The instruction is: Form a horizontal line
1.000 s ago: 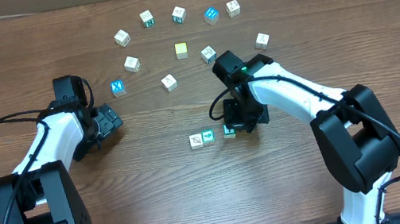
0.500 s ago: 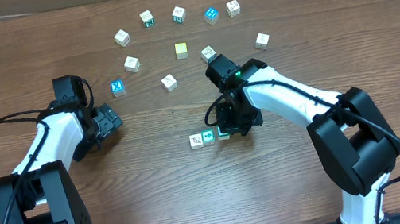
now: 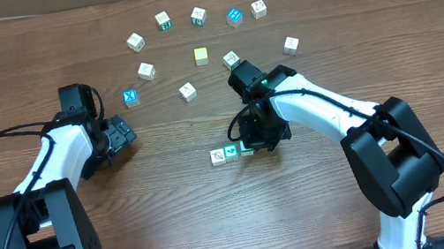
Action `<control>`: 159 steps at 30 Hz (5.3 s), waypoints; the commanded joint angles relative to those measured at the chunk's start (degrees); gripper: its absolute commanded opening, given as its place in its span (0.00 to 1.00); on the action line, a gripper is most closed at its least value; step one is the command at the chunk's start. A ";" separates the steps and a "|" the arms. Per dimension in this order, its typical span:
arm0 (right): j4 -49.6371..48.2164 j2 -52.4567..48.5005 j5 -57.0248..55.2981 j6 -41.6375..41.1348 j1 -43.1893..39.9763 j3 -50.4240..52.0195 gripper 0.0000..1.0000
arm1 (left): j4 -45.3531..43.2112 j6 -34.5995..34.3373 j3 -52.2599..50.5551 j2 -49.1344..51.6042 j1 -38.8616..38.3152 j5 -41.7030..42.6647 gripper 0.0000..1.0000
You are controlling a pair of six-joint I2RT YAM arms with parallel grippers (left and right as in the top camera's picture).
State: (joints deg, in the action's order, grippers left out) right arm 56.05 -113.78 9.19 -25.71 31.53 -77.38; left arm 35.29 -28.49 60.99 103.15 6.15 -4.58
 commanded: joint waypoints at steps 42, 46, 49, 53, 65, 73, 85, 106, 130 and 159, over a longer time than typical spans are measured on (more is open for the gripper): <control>0.33 -0.48 1.62 0.04 1.86 0.28 0.04 | 0.00 0.20 -0.22 0.66 0.20 -0.33 0.99; 0.46 -0.48 1.64 0.04 1.92 0.31 0.04 | 0.00 0.20 -0.22 0.66 0.20 -0.33 1.00; 0.66 -0.48 1.64 -0.04 1.90 0.31 0.04 | 0.00 0.20 -0.22 0.66 0.20 -0.33 1.00; 0.70 -0.48 0.74 -1.70 1.90 0.31 0.04 | 0.00 0.20 -0.22 0.66 0.20 -0.33 1.00; -2.93 -0.48 -1.79 -4.31 -2.19 -0.07 0.04 | 0.00 0.20 -0.22 0.66 0.20 -0.33 0.99; -9.33 -0.48 0.11 -4.02 -2.95 -0.15 0.04 | 0.00 0.20 -0.22 0.66 0.20 -0.33 1.00; -12.48 -0.48 -0.11 -3.78 0.70 -0.13 0.04 | 0.00 0.20 -0.22 0.66 0.20 -0.33 0.99; -10.73 -0.48 0.57 -3.82 1.90 -0.13 0.04 | 0.00 0.20 -0.22 0.66 0.20 -0.33 1.00; -9.49 -0.48 1.20 -3.82 1.90 -0.13 0.04 | 0.00 0.20 -0.22 0.66 0.20 -0.33 1.00; -13.14 -0.48 -3.13 -8.87 -4.94 -0.11 0.13 | 0.00 0.20 -0.22 0.66 0.20 -0.33 0.99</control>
State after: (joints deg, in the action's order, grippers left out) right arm 43.16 -113.78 6.98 -33.61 26.98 -77.38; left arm 35.29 -28.49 60.99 103.15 6.15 -4.58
